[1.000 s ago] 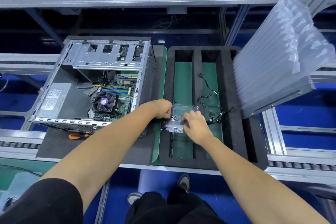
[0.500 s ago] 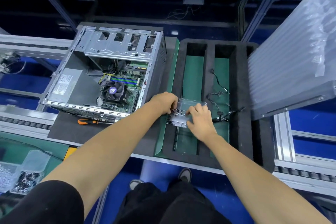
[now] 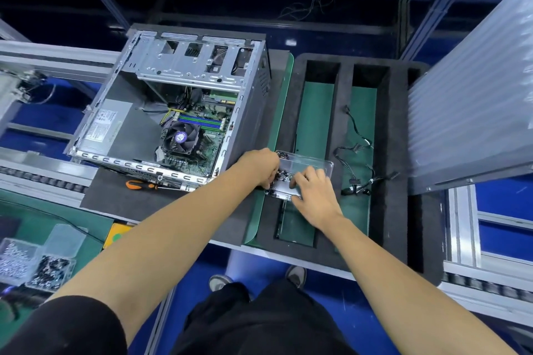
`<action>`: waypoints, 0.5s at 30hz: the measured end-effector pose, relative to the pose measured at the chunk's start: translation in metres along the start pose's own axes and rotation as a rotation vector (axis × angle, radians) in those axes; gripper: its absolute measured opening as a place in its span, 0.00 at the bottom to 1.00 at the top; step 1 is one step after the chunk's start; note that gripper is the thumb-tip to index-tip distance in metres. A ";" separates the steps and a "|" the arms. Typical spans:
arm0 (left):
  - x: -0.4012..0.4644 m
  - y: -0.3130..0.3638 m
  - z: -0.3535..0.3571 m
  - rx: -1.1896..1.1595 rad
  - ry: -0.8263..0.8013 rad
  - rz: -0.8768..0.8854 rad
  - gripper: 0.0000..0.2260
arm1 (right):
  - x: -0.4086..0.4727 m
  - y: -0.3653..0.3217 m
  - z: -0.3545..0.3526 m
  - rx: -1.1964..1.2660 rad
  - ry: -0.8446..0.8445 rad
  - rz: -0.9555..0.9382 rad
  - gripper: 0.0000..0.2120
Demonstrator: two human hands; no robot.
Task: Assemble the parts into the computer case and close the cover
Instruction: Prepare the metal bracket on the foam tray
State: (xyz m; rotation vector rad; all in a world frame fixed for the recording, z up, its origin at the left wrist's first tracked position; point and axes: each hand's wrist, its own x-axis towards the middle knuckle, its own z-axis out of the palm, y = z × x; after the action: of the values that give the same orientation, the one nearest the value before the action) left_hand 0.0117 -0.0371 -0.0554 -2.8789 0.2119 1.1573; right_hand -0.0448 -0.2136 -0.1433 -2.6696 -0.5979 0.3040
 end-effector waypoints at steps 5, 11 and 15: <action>-0.003 0.005 0.004 0.089 0.048 -0.015 0.04 | 0.002 -0.001 0.000 0.006 0.006 0.003 0.08; -0.007 0.008 0.021 0.116 0.115 0.002 0.16 | 0.002 -0.004 0.001 0.009 0.001 0.019 0.08; -0.012 0.007 0.030 0.092 0.131 0.011 0.15 | 0.002 -0.005 0.002 -0.003 0.002 0.020 0.08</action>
State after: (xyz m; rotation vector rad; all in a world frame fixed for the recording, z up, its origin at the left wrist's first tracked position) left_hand -0.0182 -0.0400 -0.0688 -2.8773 0.2768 0.9348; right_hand -0.0452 -0.2076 -0.1435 -2.6798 -0.5724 0.3065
